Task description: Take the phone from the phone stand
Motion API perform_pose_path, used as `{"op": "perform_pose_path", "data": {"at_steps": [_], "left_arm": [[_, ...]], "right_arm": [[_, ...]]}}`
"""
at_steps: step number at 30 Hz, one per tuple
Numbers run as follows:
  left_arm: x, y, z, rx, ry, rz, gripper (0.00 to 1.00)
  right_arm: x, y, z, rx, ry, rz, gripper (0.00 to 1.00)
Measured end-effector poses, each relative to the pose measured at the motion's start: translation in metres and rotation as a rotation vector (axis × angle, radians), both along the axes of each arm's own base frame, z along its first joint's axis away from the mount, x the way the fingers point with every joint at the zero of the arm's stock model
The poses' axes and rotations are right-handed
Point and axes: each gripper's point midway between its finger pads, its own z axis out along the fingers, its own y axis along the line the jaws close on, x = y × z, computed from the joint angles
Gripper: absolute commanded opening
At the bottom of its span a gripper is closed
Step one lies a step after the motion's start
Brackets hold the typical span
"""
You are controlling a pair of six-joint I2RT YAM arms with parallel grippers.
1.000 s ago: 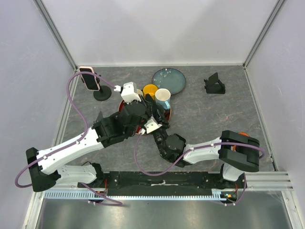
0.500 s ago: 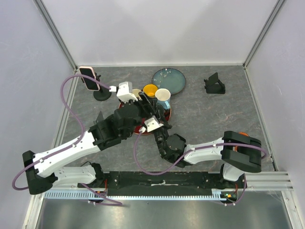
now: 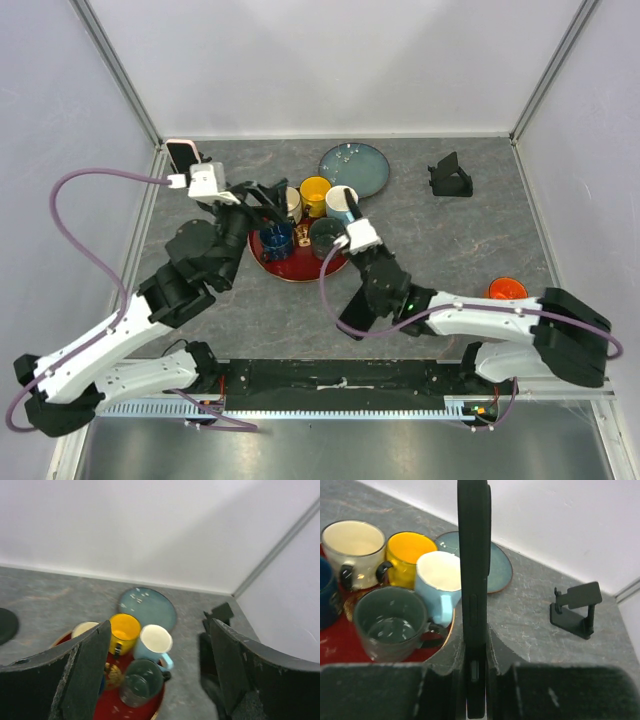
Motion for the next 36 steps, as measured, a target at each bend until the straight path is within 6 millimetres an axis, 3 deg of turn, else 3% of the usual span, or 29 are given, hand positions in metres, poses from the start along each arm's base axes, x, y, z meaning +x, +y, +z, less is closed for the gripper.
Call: {"op": "perform_pose_path", "data": {"at_steps": [6, 9, 15, 19, 22, 26, 36], "left_arm": [[0.012, 0.058, -0.003, 0.023, -0.005, 0.129, 0.87], [0.017, 0.074, -0.023, 0.072, 0.034, 0.162, 0.87], [0.018, 0.091, -0.084, 0.201, 0.169, 0.190, 0.87], [0.008, 0.103, -0.102, 0.237, 0.200, 0.204, 0.87], [0.000, 0.115, -0.104, 0.243, 0.192, 0.237, 0.87], [-0.006, 0.129, -0.107, 0.257, 0.182, 0.282, 0.87], [-0.003, 0.141, -0.123, 0.323, 0.217, 0.331, 0.86]], "right_arm": [[0.033, -0.057, -0.006, 0.153, 0.130, -0.063, 0.00], [0.046, -0.075, -0.024, 0.219, 0.220, -0.071, 0.00], [0.068, -0.103, -0.063, 0.464, 0.440, -0.054, 0.00], [0.087, -0.118, -0.089, 0.684, 0.572, -0.044, 0.00], [0.095, -0.118, -0.116, 0.845, 0.700, -0.039, 0.00], [0.096, -0.104, -0.144, 1.025, 0.842, -0.017, 0.00], [0.110, -0.070, -0.171, 1.358, 0.968, 0.065, 0.00]]}}
